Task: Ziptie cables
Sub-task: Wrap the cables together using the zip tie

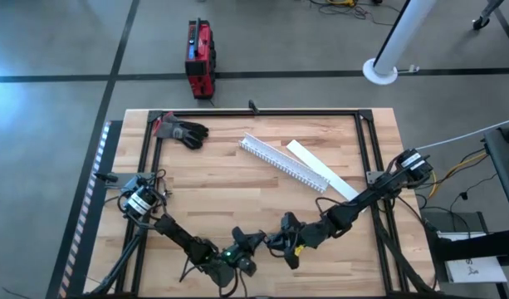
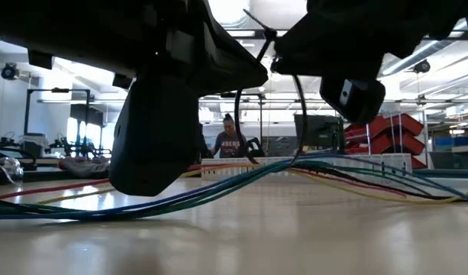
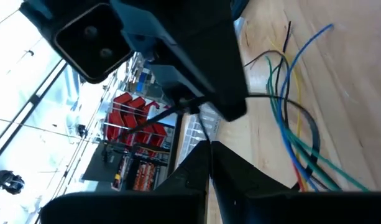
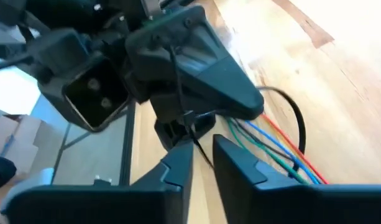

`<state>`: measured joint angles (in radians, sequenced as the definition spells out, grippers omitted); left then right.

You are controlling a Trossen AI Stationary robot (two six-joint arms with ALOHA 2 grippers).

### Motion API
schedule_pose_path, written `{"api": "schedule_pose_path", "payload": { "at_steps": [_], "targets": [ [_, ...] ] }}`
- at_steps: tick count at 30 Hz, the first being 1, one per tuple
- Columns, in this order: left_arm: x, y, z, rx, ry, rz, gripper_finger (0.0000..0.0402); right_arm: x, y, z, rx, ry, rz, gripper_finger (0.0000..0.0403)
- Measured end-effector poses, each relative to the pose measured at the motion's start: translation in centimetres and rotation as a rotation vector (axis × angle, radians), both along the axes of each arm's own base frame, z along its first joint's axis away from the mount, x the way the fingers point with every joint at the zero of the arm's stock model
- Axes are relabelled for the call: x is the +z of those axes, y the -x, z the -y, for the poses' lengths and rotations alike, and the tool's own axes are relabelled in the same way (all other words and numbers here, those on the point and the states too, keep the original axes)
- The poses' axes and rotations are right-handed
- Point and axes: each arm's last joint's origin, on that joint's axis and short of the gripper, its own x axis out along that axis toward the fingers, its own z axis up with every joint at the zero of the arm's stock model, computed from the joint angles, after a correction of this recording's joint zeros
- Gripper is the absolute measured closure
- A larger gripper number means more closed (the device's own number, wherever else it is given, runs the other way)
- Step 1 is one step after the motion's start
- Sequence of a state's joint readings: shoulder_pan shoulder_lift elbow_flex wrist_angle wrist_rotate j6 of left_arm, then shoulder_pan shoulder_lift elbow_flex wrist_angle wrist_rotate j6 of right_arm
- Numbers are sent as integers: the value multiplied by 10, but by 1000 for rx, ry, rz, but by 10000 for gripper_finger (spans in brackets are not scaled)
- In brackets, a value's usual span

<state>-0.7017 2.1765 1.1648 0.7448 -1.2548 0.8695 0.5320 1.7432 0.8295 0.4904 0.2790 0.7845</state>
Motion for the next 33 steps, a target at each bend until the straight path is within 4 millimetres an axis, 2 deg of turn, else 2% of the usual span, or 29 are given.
{"api": "schedule_pose_path", "payload": {
  "at_steps": [7,13,23,33],
  "targets": [
    [-1,-3,-5,15,48,24,401,0,7,-11,46,92,24,284],
    [-5,-6,-11,42,104,44,401,0,14,-21,93,195,53,250],
    [-10,-11,-19,46,186,58,401,2,30,-40,37,410,121,247],
    [-10,-11,-19,45,182,52,401,2,34,-44,6,428,131,248]
  ]
}}
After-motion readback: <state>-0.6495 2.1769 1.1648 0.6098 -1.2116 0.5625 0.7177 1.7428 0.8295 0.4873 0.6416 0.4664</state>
